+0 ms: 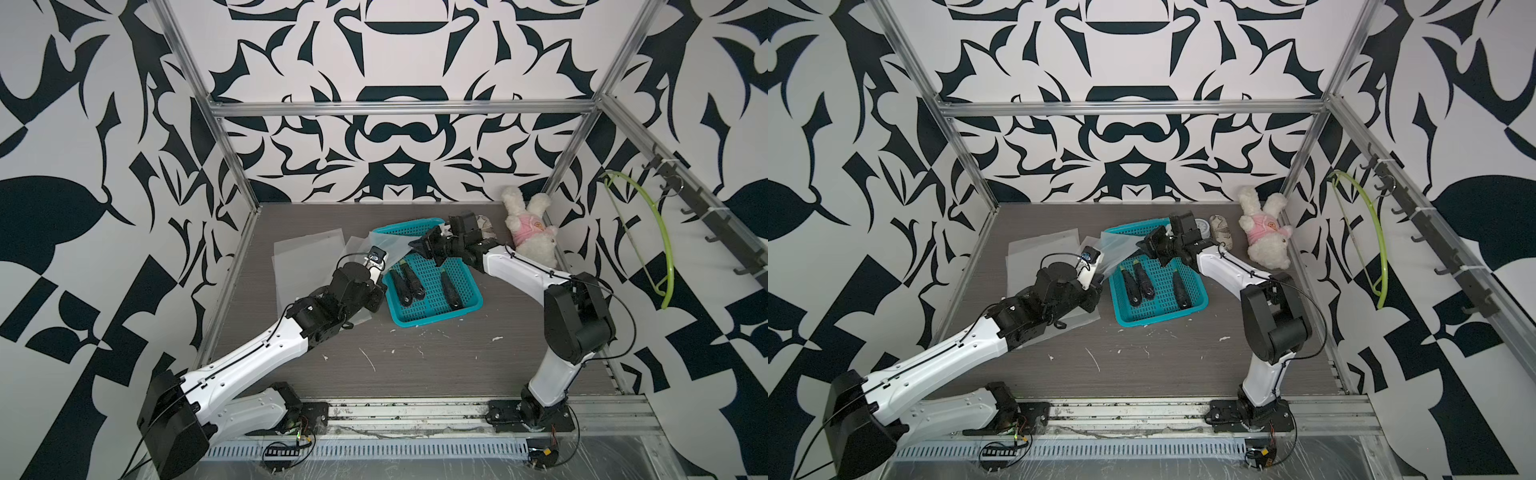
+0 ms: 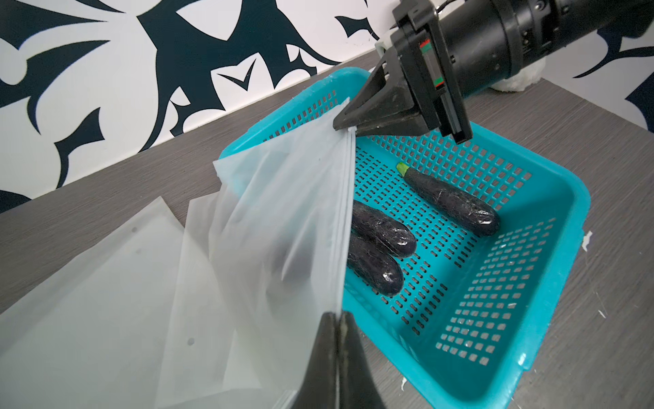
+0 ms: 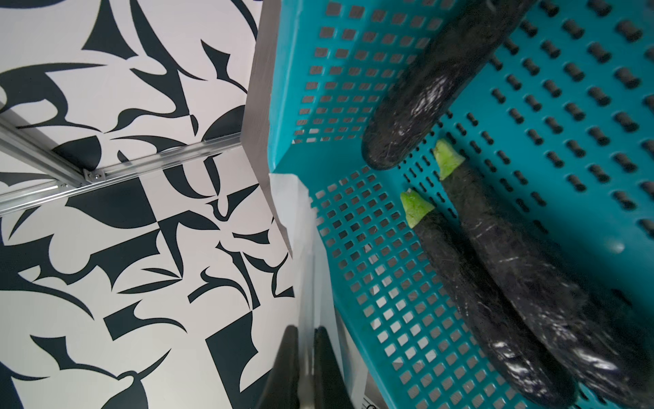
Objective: Place the eggplant in a zip-top bag and seal the zipper
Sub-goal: Zip the zipper on the zipper food storage bag.
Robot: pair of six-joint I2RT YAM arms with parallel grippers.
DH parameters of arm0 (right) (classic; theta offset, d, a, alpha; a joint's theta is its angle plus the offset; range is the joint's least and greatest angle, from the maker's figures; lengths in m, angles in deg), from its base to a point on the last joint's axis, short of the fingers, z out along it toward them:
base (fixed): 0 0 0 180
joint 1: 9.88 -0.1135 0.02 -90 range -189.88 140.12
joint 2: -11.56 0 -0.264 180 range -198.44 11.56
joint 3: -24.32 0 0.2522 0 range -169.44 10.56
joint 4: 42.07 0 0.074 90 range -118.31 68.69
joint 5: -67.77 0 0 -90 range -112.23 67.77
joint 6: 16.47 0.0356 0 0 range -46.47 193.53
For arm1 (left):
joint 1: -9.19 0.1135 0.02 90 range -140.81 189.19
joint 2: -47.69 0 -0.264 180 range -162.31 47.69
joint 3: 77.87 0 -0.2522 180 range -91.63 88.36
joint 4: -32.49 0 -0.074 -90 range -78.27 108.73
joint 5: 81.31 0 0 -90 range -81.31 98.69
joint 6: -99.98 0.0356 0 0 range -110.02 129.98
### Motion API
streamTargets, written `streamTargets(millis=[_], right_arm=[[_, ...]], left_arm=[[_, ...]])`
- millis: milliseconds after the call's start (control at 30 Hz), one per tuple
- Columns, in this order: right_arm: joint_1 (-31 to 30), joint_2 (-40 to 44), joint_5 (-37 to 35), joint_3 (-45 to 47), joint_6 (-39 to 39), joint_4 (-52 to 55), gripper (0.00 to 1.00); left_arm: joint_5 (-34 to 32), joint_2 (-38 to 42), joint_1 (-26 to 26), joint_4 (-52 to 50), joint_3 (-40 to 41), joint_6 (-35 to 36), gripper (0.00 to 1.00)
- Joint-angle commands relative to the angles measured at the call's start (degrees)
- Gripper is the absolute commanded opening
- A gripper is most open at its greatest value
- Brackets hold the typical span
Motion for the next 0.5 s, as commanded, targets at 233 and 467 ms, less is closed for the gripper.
streamTargets(millis=[233, 467], right_arm=[[3.77, -0.60, -4.99, -2.63, 1.44, -4.32, 0.08], [4.81, -1.46, -4.42, -3.32, 1.62, -4.65, 0.08]], left_arm=[[-1.66, 4.28, -0.35, -4.11, -0.10, 0.52, 0.00], [-1.81, 5.01, -0.40, -5.29, 0.07, 0.78, 0.00]])
